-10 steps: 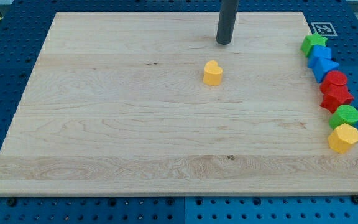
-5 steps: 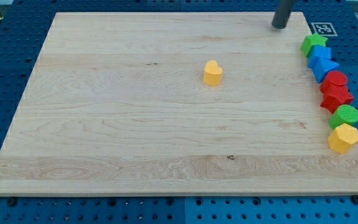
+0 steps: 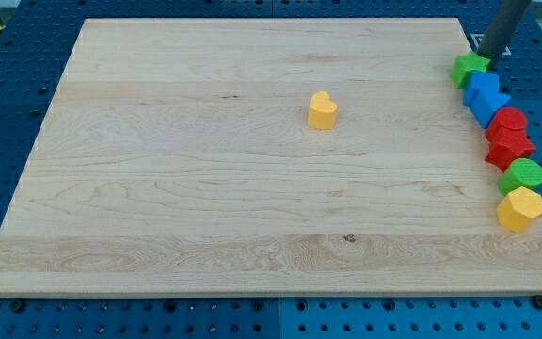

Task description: Place the green star on top of the heart

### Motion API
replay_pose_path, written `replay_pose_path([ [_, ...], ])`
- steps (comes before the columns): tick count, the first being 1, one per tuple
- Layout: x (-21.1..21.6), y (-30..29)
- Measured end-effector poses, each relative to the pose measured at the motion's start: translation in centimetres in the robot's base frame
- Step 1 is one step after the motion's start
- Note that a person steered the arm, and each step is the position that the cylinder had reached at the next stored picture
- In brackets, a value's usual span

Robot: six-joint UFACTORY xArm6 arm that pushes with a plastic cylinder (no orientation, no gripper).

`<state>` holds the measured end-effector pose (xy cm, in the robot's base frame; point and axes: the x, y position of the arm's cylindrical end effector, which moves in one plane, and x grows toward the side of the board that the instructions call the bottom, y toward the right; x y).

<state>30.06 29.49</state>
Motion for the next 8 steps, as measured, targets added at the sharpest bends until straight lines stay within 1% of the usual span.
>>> replay_pose_path([
  [2, 0.0, -1.5],
  [3, 0.0, 2.1],
  [4, 1.9, 0.6],
  [5, 2.7, -1.9],
  [6, 2.7, -2.0],
  [7, 2.8, -4.8],
  [8, 2.8, -6.1],
])
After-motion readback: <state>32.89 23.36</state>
